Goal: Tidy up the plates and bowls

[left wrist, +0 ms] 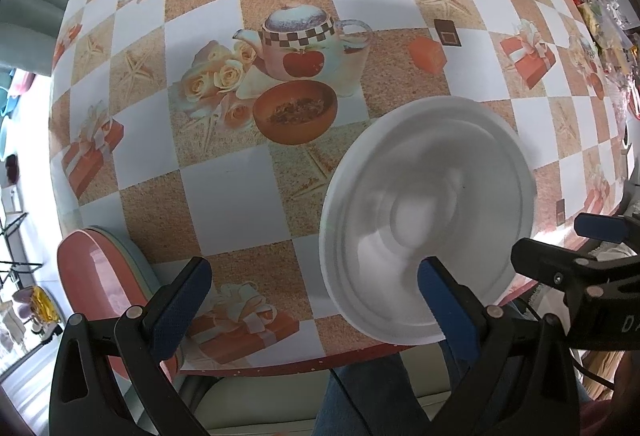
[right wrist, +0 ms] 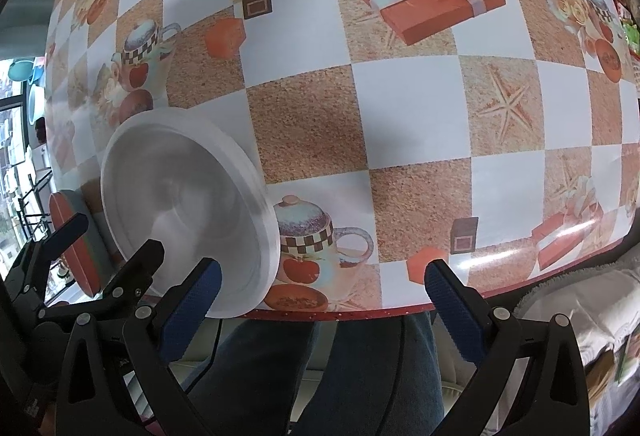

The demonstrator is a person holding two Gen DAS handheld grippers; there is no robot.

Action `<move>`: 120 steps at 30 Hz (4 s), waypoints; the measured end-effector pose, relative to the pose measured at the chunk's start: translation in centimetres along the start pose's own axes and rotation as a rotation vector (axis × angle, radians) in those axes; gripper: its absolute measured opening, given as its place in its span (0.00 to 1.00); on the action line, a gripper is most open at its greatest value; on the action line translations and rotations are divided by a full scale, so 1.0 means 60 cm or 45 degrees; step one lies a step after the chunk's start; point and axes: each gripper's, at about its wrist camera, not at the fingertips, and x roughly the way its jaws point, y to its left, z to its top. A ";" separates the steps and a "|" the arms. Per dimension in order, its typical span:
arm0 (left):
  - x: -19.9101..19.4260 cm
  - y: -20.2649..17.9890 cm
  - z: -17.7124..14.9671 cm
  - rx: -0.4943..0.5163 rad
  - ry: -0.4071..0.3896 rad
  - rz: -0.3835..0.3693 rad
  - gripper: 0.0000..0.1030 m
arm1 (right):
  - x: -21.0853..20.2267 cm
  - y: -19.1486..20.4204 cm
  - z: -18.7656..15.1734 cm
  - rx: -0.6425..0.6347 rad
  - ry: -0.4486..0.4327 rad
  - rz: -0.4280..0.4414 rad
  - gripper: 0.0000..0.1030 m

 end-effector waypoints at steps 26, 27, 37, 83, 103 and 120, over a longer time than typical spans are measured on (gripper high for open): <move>0.084 0.040 0.028 -0.072 -0.015 -0.034 1.00 | 0.068 -0.003 0.047 0.078 0.023 -0.046 0.99; 0.086 0.043 0.027 -0.072 -0.016 -0.039 1.00 | 0.068 -0.001 0.047 0.069 0.021 -0.050 0.99; 0.104 0.080 0.017 -0.080 -0.012 -0.085 1.00 | 0.072 0.008 0.038 0.065 0.037 -0.045 1.00; 0.097 0.143 -0.051 -0.261 -0.050 -0.191 0.34 | 0.073 0.225 0.044 -0.289 0.067 -0.003 0.22; 0.066 0.148 -0.067 -0.264 -0.096 -0.178 0.34 | 0.064 0.263 0.023 -0.313 0.087 -0.033 0.22; -0.022 0.181 -0.107 -0.292 -0.222 -0.132 0.34 | -0.028 0.347 0.017 -0.400 0.011 -0.028 0.22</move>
